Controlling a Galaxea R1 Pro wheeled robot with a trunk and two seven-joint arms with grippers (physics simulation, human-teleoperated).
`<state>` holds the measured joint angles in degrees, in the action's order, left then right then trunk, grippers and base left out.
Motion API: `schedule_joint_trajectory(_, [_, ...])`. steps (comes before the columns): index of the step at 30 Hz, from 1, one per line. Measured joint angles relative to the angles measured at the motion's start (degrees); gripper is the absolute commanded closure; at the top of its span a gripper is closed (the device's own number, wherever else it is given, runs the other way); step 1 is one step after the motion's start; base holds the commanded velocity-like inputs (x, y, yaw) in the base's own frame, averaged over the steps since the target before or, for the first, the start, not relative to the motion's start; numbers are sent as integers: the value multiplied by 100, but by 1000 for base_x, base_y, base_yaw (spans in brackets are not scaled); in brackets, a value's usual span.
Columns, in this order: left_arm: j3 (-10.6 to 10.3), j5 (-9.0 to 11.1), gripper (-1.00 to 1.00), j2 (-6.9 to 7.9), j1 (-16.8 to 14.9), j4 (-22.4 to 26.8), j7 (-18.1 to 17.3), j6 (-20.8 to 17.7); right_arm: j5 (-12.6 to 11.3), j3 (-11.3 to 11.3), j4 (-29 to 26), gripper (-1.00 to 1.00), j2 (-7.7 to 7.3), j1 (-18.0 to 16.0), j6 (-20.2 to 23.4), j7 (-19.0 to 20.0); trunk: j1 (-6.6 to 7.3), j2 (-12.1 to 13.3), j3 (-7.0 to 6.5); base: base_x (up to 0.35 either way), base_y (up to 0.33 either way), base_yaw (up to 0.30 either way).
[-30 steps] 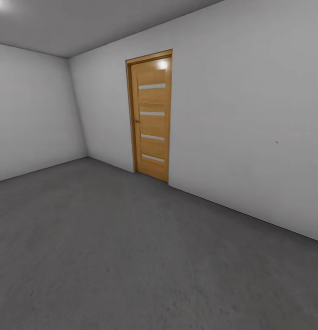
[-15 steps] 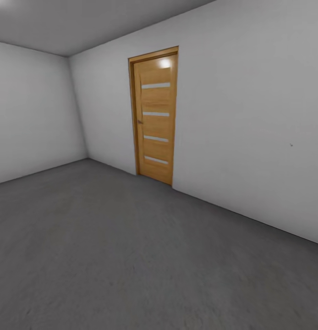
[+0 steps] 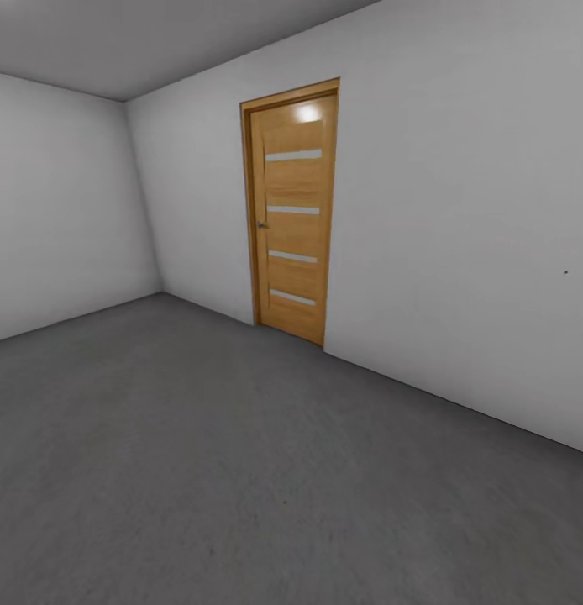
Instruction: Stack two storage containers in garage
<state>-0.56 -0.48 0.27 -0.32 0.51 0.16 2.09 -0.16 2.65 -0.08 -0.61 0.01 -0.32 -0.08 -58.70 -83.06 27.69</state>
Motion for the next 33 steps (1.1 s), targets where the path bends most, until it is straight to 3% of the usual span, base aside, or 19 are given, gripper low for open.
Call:
schedule_joint_trajectory(19, [0, 0, -100, 3, 0, 2, 0, 4, 2, 0, 0, -100, 0, 0, 0, 0, 0, 0, 0, 309, 143, 0])
schedule_joint_trajectory(33, [0, 0, -100, 0, 0, 3, 0, 7, 1, 0, 0, -100, 0, 0, 0, 0, 0, 0, 0, 337, 28, 0])
